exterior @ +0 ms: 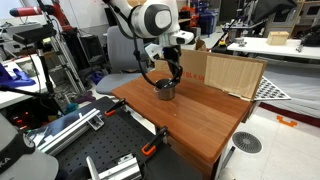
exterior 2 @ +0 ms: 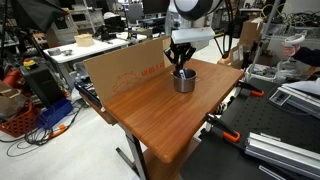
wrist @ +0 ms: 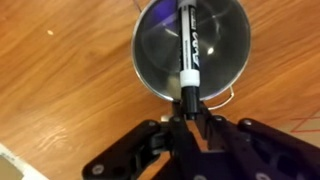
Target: Remove the marker from the silver pot and put on the table
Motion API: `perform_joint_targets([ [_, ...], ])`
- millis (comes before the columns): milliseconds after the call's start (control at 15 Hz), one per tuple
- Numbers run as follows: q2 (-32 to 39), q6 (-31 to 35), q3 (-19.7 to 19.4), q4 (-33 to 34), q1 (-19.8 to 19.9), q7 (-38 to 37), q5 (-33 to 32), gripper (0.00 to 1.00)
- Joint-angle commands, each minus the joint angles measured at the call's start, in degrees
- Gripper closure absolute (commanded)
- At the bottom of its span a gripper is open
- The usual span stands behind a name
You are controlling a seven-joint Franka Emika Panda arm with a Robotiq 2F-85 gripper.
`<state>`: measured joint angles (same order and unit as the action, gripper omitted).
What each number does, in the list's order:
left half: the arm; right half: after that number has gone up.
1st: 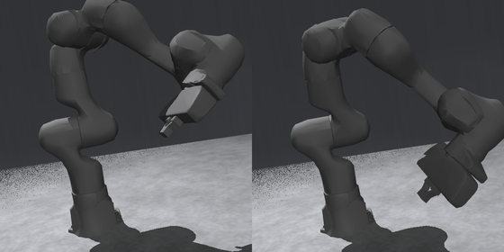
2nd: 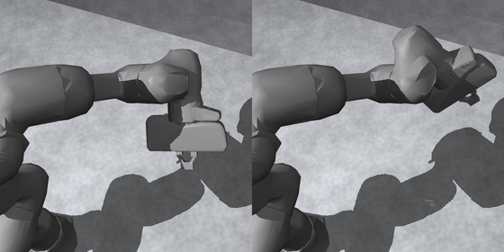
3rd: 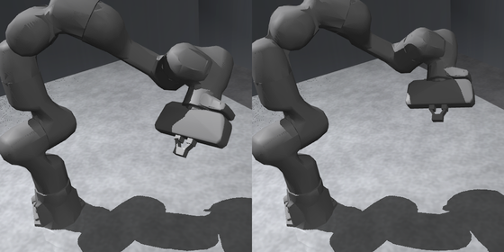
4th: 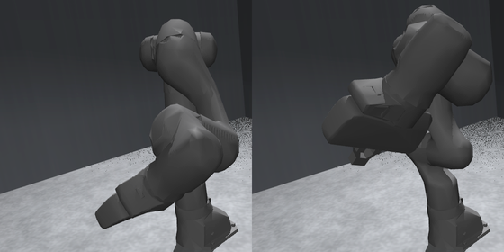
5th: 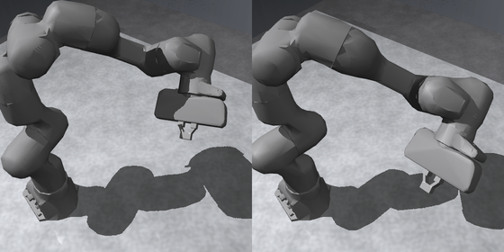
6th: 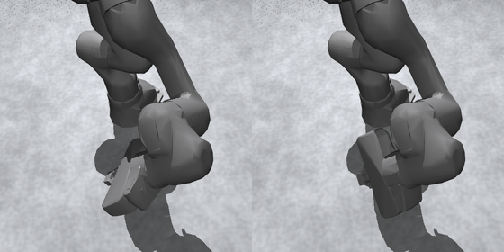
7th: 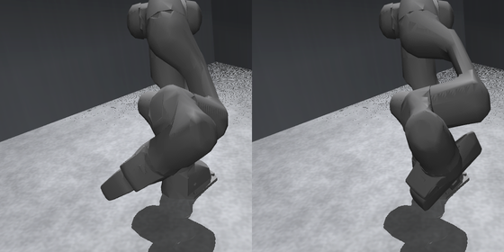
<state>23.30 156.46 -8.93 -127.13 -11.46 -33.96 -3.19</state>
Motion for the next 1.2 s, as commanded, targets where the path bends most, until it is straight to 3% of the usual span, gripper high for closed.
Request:
perform_joint_targets([
  [0,0.1,-0.7,-1.4,0.4,-1.6,-2.0,-1.1,0.95],
  [600,-5.7,-6.3,-1.6,1.1,-1.2,-4.8,-1.7,0.95],
  [1133,-7.5,-17.6,-0.6,5.2,5.4,-1.4,0.5,0.95],
])
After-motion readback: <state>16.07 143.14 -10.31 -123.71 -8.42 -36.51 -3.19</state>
